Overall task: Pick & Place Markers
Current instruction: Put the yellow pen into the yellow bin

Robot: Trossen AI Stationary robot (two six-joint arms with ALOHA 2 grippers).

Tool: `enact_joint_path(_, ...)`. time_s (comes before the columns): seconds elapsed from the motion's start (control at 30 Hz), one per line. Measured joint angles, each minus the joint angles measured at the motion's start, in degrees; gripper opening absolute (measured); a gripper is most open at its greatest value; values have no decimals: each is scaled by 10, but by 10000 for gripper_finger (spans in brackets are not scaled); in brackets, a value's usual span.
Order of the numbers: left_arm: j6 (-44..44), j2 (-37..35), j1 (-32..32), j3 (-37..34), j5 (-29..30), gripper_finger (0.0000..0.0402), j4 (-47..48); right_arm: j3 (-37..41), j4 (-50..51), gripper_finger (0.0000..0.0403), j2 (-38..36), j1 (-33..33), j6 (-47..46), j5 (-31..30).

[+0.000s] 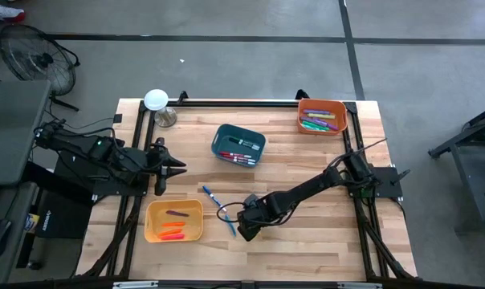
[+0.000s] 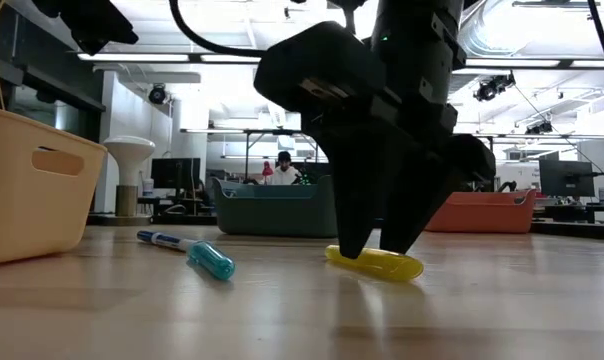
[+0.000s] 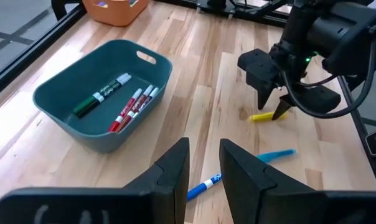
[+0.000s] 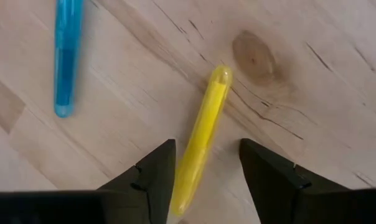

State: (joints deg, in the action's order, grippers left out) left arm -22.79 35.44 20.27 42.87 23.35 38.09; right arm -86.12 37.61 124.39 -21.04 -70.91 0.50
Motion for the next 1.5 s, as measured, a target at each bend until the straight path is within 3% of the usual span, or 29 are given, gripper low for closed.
enact_joint_path(0.23,0,0,0,0,0,85,7,-1,39,150,6,-1,52,-22)
enact_joint_path(0.53,-4,0,0,0,-2,85,11,-1,62,149,6,-2,101,-43)
enact_joint_path(0.7,-5,0,0,0,-3,85,11,-1,61,149,6,-3,173,-55)
enact_joint_path(0.8,-5,0,0,0,-3,85,11,1,56,149,7,-16,266,-92)
enact_joint_path(1.03,-1,0,0,0,-2,85,11,3,45,149,9,-45,363,-171)
enact_joint_path(1.5,-2,0,0,0,-2,85,24,4,15,133,9,-44,323,-119)
